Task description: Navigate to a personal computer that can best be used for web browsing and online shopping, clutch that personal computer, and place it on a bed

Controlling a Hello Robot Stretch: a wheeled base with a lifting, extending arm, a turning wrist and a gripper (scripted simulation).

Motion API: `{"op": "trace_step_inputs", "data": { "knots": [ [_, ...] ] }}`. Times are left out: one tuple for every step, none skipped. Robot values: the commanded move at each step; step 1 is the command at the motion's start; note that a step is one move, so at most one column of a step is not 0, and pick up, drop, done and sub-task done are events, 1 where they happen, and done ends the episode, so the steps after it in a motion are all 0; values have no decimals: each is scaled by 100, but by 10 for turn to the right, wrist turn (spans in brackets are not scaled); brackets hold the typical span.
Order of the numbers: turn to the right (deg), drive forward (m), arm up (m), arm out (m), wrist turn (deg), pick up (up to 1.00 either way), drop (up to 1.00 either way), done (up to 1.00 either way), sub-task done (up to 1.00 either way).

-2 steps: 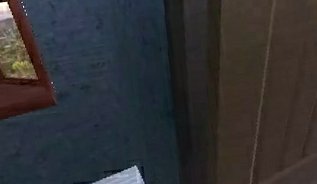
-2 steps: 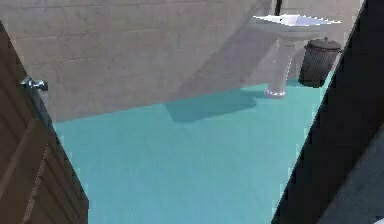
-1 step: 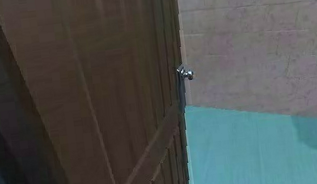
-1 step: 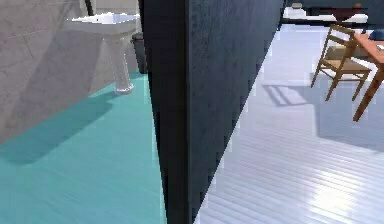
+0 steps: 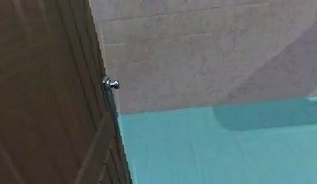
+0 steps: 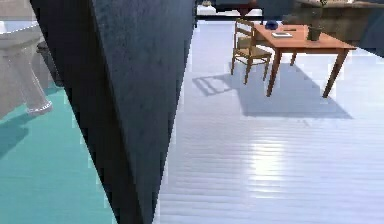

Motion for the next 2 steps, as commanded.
{"op": "trace_step_inputs", "data": {
  "knots": [
    [0,45,0,0,0,0,0,0,0],
    [450,0,0,0,0,0,0,0,0]
  ]
}}
